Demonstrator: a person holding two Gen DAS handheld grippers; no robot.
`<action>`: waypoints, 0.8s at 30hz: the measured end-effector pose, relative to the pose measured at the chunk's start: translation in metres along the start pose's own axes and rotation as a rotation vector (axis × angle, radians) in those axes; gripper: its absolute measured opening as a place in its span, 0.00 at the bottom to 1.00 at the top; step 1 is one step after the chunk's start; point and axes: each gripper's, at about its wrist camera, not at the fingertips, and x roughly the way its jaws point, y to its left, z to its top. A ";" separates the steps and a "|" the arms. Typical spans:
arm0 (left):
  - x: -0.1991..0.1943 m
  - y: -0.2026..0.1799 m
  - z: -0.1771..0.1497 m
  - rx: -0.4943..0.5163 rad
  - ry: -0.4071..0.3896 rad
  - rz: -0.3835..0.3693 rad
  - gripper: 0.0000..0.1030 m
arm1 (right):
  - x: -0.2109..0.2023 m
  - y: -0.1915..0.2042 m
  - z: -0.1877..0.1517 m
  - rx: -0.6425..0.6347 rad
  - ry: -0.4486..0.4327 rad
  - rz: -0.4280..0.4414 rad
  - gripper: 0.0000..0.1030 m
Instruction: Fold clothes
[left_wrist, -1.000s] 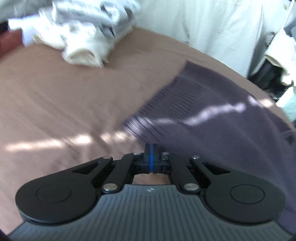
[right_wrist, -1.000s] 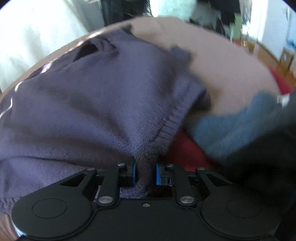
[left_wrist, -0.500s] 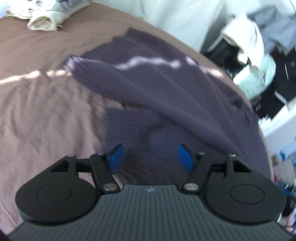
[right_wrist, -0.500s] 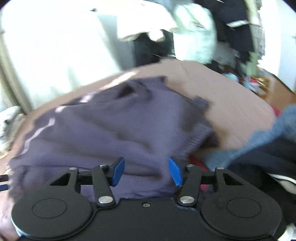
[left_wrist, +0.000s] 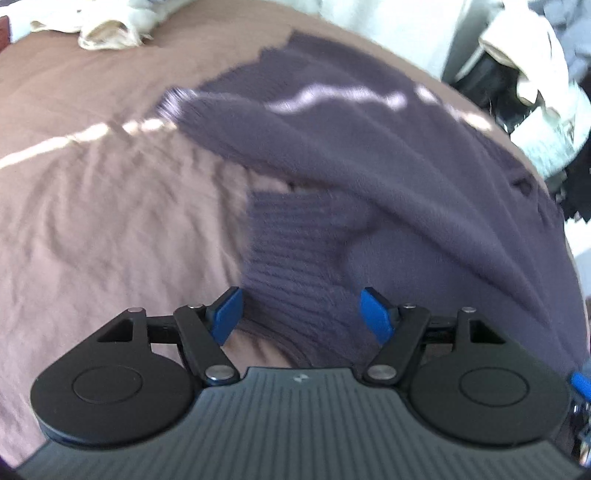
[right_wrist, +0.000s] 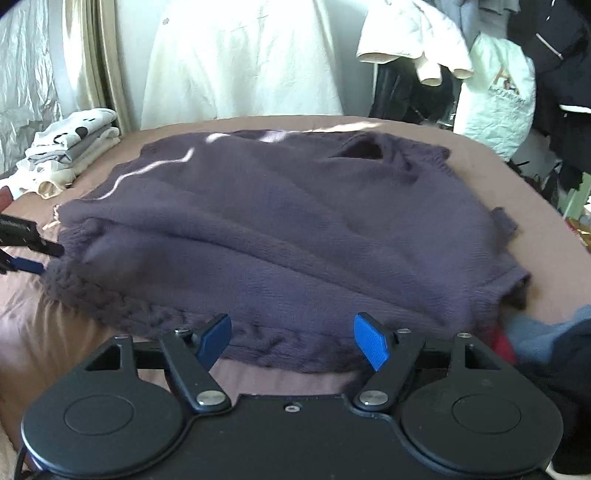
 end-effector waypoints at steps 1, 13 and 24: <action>0.002 -0.004 -0.001 0.018 0.004 0.007 0.76 | 0.003 0.003 0.002 -0.006 0.009 -0.009 0.76; 0.001 -0.028 -0.011 0.150 0.038 -0.149 0.56 | 0.011 0.027 0.008 -0.061 0.088 -0.069 0.76; -0.017 -0.052 -0.017 0.318 -0.066 -0.141 0.07 | 0.008 0.034 0.004 -0.116 0.106 -0.071 0.76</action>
